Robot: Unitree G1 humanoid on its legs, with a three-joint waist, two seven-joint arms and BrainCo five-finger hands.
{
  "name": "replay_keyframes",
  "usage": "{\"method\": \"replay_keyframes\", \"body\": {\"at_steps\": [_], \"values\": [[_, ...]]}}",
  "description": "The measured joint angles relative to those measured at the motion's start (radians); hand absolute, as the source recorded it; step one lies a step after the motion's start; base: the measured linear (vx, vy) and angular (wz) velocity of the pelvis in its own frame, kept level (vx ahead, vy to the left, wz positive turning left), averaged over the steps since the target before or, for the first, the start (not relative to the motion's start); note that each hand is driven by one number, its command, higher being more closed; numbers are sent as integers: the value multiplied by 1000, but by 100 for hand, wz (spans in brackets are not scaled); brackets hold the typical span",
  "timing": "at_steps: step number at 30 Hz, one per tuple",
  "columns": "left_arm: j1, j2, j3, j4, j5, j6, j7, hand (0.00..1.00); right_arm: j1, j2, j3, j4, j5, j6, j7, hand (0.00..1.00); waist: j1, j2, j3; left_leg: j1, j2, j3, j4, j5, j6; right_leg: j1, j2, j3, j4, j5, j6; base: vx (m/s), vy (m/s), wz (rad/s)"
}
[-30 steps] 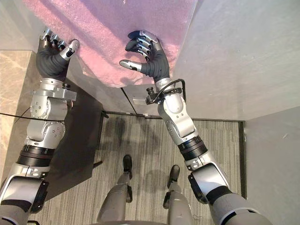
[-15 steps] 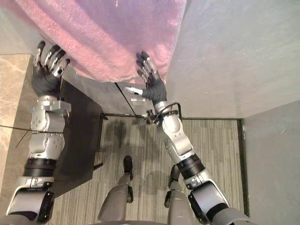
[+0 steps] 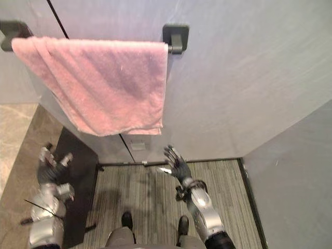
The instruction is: Organize washtable
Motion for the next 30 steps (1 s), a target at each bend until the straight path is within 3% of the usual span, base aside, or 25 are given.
{"method": "replay_keyframes", "body": {"at_steps": [3, 6, 9, 13, 14, 16, 18, 19, 20, 21, 22, 23, 24, 26, 27, 30], "values": [[5, -55, 25, 361, 5, 42, -21, 0, 47, -1, -96, 201, -182, 17, -26, 0, -8, 8, -20, 42, -6, -5, -11, -4, 0, 34, -5, -4, 15, -24, 3, 6, 10, 10], [21, -114, 117, 681, 36, 111, 15, 0, 70, 9, -192, 418, -347, 52, -103, 0, -24, 7, -50, 77, -16, -11, -48, -2, -1, 48, -9, -8, 18, -42, 7, -11, 0, 6], [65, -121, 176, 751, 54, 145, 34, 0, 79, 7, -271, 534, -393, 76, -162, 0, -21, 19, -73, 75, -19, -20, -78, 6, -5, 48, -9, -19, 4, -42, 6, -15, -12, 10], [24, -122, 161, 751, 56, 144, 33, 0, 22, -10, -313, 647, -448, 78, -193, 0, -22, 37, -70, 4, -23, -72, -78, 29, -4, 15, -10, -73, 1, -44, -2, -61, -26, 40], [-11, -131, 135, 746, 54, 139, 43, 0, -12, -15, -319, 677, -466, 89, -202, 0, -19, 56, -78, -57, -2, -83, -82, 80, 5, -48, 4, -96, 44, -35, -24, -22, -50, 34], [-49, -118, 118, 745, 54, 136, 52, 0, -30, -11, -354, 679, -467, 90, -201, 0, -34, 64, -76, -69, 4, -106, -150, 128, -3, -81, 10, -136, 55, -18, -53, -31, -41, 37], [-104, -123, 143, 727, 49, 136, 50, 0, -46, 19, -448, 701, -486, 95, -202, 0, -26, 42, -32, -164, 58, -7, 271, -45, 55, -80, -23, -157, 84, -20, -60, -19, -7, 4], [-91, -125, 145, 714, 49, 129, 51, 0, -19, 23, -488, 692, -497, 99, -200, 0, -27, 41, -27, -156, 83, 38, 506, -87, 84, -41, -38, -149, 85, -20, -59, 6, 4, -28], [-75, -148, 144, 699, 49, 121, 48, 0, 17, 11, -527, 659, -499, 110, -201, 0, -40, 65, -36, -127, 94, 51, 586, -79, 63, -7, -38, -153, 81, -24, -54, -5, 18, -11], [-76, -165, 142, 694, 49, 119, 48, 0, 21, 3, -538, 653, -499, 113, -202, 0, -55, 86, -38, -124, 96, 50, 576, -82, 52, 2, -26, -156, 84, -27, -50, -38, 77, 15], [-77, -169, 127, 686, 49, 114, 46, 0, 28, 4, -563, 662, -498, 117, -201, 0, -78, 82, -52, -85, 41, 27, 450, -88, 32, -18, -44, -152, 79, -36, -57, -53, 69, 21], [-81, -156, 119, 684, 50, 112, 44, 0, 37, 14, -567, 667, -495, 118, -199, 0, -85, 51, -71, -39, -4, 14, 373, -106, 3, -41, -67, -142, 63, -33, -67, -84, 100, -13], [-115, -171, 108, 682, 53, 116, 33, 0, 33, 17, -610, 679, -489, 118, -194, 0, -76, 82, -60, -17, 19, -18, 520, -207, -24, -61, -34, -142, 58, 14, -53, -67, 98, -23], [-126, -180, 83, 683, 56, 116, 27, 0, 28, 14, -623, 677, -480, 131, -199, 0, -94, 101, -54, 39, 34, -6, 461, -232, -29, -71, -18, -162, 72, 18, -50, -87, 150, 23], [-154, -179, 43, 678, 63, 116, 24, 0, 32, 32, -629, 664, -461, 130, -200, 0, -126, 90, -37, 87, 4, 22, 333, -252, -23, -86, -30, -203, 110, 17, -50, -164, 169, 66], [-194, -169, -32, 671, 102, 116, 26, 0, 28, 49, -592, 630, -463, 129, -200, 0, -129, 41, -23, 125, -41, 41, 191, -251, -22, -147, -66, -220, 178, 16, -49, -197, 117, 39]]}}
